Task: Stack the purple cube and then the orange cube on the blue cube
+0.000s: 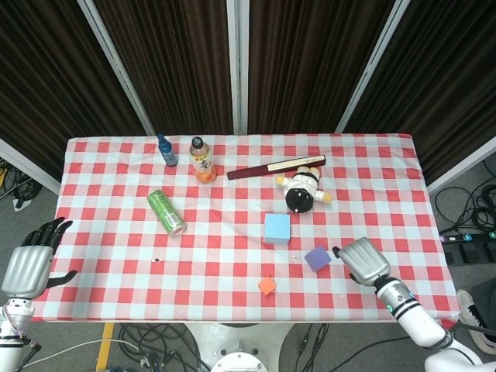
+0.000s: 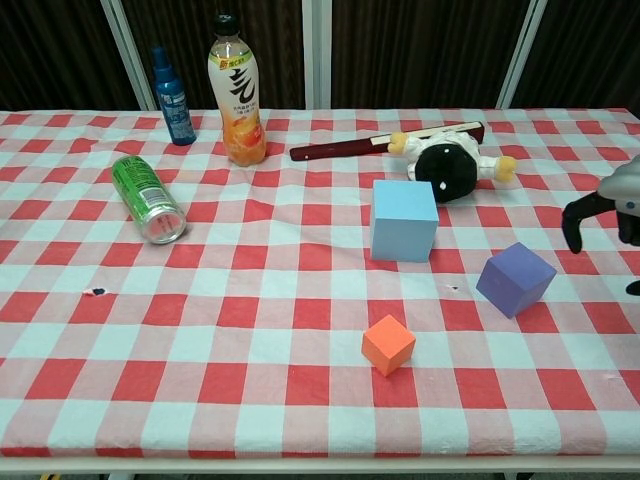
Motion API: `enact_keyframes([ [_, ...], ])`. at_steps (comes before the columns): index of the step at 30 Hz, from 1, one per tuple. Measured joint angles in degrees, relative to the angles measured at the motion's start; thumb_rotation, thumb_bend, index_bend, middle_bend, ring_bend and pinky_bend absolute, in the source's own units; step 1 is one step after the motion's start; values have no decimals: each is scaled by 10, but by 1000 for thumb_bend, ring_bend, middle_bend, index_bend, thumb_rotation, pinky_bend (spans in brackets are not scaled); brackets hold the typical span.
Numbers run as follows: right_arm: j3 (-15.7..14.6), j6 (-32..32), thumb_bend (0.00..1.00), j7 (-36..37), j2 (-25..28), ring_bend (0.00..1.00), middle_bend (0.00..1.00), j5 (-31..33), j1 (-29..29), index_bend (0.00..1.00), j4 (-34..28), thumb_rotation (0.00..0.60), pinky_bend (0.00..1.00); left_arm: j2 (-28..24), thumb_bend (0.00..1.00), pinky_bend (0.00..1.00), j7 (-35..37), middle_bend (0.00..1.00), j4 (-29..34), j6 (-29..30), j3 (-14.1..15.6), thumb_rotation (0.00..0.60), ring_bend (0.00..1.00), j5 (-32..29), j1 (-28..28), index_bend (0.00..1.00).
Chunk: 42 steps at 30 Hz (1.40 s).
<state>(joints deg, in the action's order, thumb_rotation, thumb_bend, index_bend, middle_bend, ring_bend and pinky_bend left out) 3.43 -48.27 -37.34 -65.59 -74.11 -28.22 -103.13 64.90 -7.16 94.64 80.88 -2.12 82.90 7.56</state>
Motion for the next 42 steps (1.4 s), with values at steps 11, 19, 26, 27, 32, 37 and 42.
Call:
enact_keyframes([
  [11, 2, -17, 91, -22, -44, 903, 980, 27, -38, 196, 13, 600, 791, 6, 0, 222, 11, 199, -14, 4, -1, 600, 147, 2, -1, 186],
  [19, -13, -20, 92, -19, -62, 903, 981, 41, -46, 214, 30, 600, 791, 5, 0, 222, 17, 199, -17, 4, 0, 600, 148, 3, -2, 186],
  [26, -18, -21, 92, 7, -80, 903, 981, 33, -52, 253, 52, 600, 791, 9, 0, 222, 13, 198, -25, 8, -1, 600, 148, 2, -3, 191],
  [27, -18, -21, 92, 12, -82, 903, 981, 31, -53, 269, 55, 600, 791, 10, 0, 222, 13, 197, -26, 9, -1, 600, 147, 1, -4, 191],
  [32, -21, -18, 91, 29, -98, 907, 985, 23, -61, 323, 79, 600, 791, 8, 0, 222, 14, 196, -28, 6, -2, 600, 147, -1, -3, 191],
  [37, -25, -16, 93, 34, -110, 911, 987, 25, -66, 344, 95, 600, 791, 7, 0, 222, 16, 196, -31, 2, -3, 600, 148, -6, -2, 191],
  [42, -26, -16, 94, 41, -120, 911, 989, 26, -71, 400, 105, 600, 791, 9, 0, 222, 19, 195, -36, -1, -2, 600, 147, -8, -3, 191],
])
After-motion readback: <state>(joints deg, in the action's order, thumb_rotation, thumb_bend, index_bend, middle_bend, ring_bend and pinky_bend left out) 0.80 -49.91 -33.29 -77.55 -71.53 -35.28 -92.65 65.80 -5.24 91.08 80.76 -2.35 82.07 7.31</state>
